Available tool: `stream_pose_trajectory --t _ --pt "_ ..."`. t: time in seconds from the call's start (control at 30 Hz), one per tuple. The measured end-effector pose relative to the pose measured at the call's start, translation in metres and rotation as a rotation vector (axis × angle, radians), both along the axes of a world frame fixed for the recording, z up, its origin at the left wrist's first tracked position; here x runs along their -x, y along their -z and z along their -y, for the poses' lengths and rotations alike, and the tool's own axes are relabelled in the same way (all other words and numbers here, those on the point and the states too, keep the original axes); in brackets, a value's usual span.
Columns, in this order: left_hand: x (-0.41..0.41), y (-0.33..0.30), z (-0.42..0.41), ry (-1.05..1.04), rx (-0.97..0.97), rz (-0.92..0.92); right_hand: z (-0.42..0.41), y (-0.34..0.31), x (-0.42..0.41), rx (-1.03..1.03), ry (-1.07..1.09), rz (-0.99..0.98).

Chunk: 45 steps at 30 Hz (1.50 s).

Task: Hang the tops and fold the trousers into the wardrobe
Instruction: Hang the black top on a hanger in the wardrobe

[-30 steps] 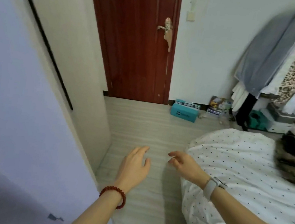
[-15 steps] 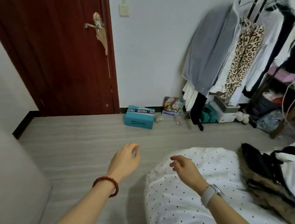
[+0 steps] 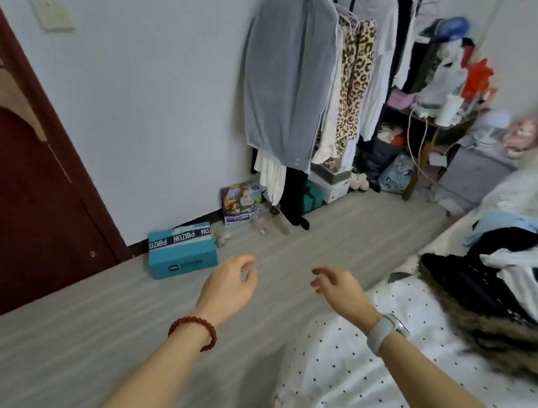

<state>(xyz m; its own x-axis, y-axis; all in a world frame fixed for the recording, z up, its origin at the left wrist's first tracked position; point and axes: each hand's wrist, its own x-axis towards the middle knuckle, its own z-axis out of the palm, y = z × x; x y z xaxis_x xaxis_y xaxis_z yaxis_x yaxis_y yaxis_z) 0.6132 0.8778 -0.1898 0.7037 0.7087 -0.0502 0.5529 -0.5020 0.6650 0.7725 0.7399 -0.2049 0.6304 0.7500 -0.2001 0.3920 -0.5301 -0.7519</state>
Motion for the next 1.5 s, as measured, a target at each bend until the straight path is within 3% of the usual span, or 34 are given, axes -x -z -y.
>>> stream_pose_trajectory --t 0.27,0.43,0.7,0.97,1.17,1.33,1.5 --pt "-0.097 -0.015 -0.085 0.399 0.011 0.018 -0.028 -0.010 -0.031 -0.007 0.407 -0.044" --pt "-0.201 -0.014 -0.080 0.684 0.051 0.041 -0.008 -0.001 -0.086 0.002 0.726 -0.033" --pt "-0.369 -0.012 -0.052 1.007 0.041 0.050 0.010 0.017 -0.198 -0.096 1.066 -0.043" --pt "-0.500 0.014 0.042 1.390 0.059 -0.087 0.088 0.032 -0.235 -0.089 1.553 -0.128" --pt "-0.585 0.037 0.150 1.638 0.088 -0.155 0.149 0.048 -0.284 0.035 1.792 -0.053" --pt "-0.657 0.059 0.216 1.786 0.114 -0.155 0.215 0.070 -0.370 0.169 1.854 0.040" --pt "-0.706 0.076 0.247 1.894 0.159 -0.235 0.249 0.090 -0.424 0.438 1.802 -0.239"
